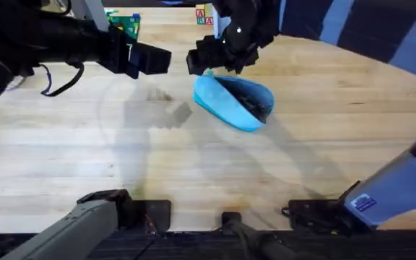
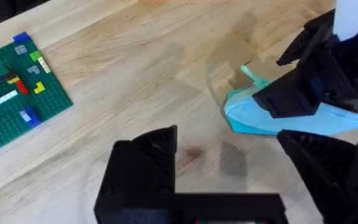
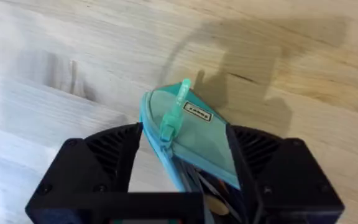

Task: Unzip the bag, pick up the pens from the table one at a time and place them inside, then zip the bag closed.

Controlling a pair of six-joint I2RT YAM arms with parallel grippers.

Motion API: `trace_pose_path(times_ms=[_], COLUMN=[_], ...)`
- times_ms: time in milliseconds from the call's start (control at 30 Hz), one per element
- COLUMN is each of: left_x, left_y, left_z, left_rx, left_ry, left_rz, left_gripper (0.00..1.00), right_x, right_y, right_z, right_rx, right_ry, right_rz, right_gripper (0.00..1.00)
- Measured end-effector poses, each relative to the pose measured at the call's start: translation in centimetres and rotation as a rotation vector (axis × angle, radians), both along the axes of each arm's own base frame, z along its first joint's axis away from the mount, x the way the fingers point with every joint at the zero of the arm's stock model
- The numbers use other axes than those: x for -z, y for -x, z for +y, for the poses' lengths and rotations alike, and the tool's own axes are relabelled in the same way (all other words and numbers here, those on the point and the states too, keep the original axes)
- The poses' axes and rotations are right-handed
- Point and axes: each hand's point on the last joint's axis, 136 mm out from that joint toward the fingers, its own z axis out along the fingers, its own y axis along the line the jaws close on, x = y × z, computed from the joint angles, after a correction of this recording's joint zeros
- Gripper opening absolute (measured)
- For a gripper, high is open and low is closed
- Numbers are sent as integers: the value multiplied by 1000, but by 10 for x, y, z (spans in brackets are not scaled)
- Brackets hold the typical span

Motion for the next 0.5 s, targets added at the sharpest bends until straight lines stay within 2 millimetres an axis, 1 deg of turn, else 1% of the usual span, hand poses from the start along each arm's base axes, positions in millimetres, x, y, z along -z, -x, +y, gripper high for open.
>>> trace_pose_path(times_ms=[100,200,367,433,467,500], left_x=[0,0,1,2,2,2], left_y=[0,0,1,2,2,2], left_z=[0,0,0,0,0,0], left_rx=[0,0,0,0,0,0], left_ry=[0,0,1,2,2,2], left_rz=[0,0,6,13,15,15], left_gripper=[993,994,993,993,993,993], right_x=[0,0,1,3,10,12], right_y=[1,4,8,8,7,7], right_z=[1,5,12,13,12,12], right_rx=[-3,-12,-31,-33,-30,-29], right_ry=[0,1,5,13,30,34], right_rz=[0,0,-5,-6,2,4], right_gripper=[807,754,749,746,732,718])
